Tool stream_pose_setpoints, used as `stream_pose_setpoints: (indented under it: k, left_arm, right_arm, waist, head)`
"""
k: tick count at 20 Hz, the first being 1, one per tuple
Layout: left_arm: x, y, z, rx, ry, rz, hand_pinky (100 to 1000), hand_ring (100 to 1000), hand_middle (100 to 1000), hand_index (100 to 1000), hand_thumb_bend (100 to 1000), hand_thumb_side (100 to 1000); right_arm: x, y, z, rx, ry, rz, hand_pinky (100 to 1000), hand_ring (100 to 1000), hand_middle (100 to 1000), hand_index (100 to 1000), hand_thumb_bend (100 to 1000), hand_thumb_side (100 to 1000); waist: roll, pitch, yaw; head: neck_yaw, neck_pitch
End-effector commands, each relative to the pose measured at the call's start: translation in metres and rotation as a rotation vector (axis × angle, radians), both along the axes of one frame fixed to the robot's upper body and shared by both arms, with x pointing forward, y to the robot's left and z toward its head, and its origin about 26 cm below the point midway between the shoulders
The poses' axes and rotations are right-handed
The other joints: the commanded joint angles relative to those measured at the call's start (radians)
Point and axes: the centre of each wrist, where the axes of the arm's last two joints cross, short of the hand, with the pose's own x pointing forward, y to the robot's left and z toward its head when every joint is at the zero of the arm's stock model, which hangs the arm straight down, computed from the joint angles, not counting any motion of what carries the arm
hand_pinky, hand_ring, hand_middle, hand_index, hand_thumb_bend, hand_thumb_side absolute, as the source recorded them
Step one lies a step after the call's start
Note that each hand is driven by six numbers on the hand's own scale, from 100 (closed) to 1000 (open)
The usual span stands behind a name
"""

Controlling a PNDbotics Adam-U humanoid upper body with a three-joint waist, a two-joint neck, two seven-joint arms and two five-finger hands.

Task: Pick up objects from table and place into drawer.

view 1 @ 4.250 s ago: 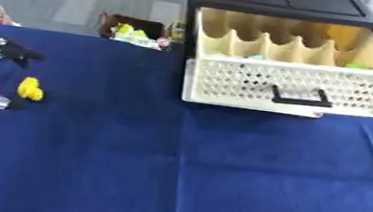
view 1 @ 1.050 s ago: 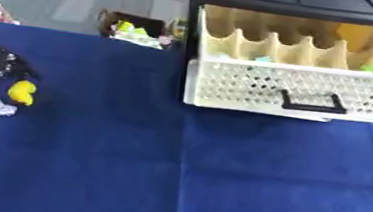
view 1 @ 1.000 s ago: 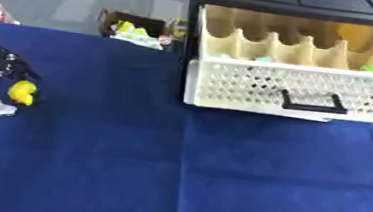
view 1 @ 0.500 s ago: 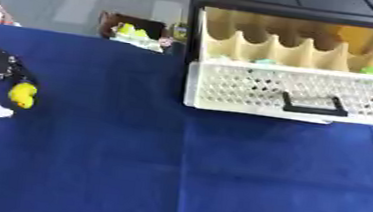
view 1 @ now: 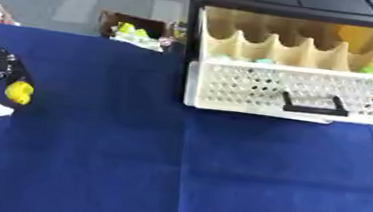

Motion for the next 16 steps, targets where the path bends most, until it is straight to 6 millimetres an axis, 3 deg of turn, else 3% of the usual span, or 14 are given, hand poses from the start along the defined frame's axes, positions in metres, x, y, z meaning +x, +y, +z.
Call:
stream_pose_setpoints:
  k: [1,7,8,12,16]
  left_arm:
    - [-0.0037,0.0035,0.016,-0.012,-0.047,0.0,223,430,424,721,242,541]
    - [-0.0032,0.0033,0.0146,-0.017,-0.05,-0.004,194,406,408,694,230,510]
    - [-0.0028,0.003,0.0142,-0.018,-0.049,-0.007,106,361,411,651,208,414]
    - [-0.0018,0.0023,0.0132,-0.025,-0.037,-0.019,100,367,428,641,228,338]
    - [-0.002,0.0025,0.0138,-0.024,-0.03,-0.02,100,382,490,662,244,332]
  right_arm:
    - [-0.0055,-0.003,0.0071,0.009,-0.032,-0.007,710,100,146,707,100,976]
    - [-0.0057,-0.0039,0.0071,0.015,-0.034,-0.01,710,100,147,706,100,976]
    - [-0.0056,-0.0039,0.007,0.016,-0.034,-0.01,711,100,148,705,100,974]
    - [-0.0055,-0.0035,0.0071,0.024,-0.035,-0.01,712,100,149,704,100,977]
    - [-0.0054,-0.0029,0.0073,0.029,-0.036,-0.009,712,100,149,702,100,974]
  waist:
    - [0.002,-0.021,-0.001]
    - [0.002,-0.022,-0.001]
    - [0.002,-0.022,-0.001]
    - [0.001,-0.024,0.0]
    - [0.001,-0.025,0.001]
  head:
    - [0.003,-0.016]
    - [0.004,-0.016]
    - [0.003,-0.016]
    - [0.003,-0.015]
    - [0.003,-0.016]
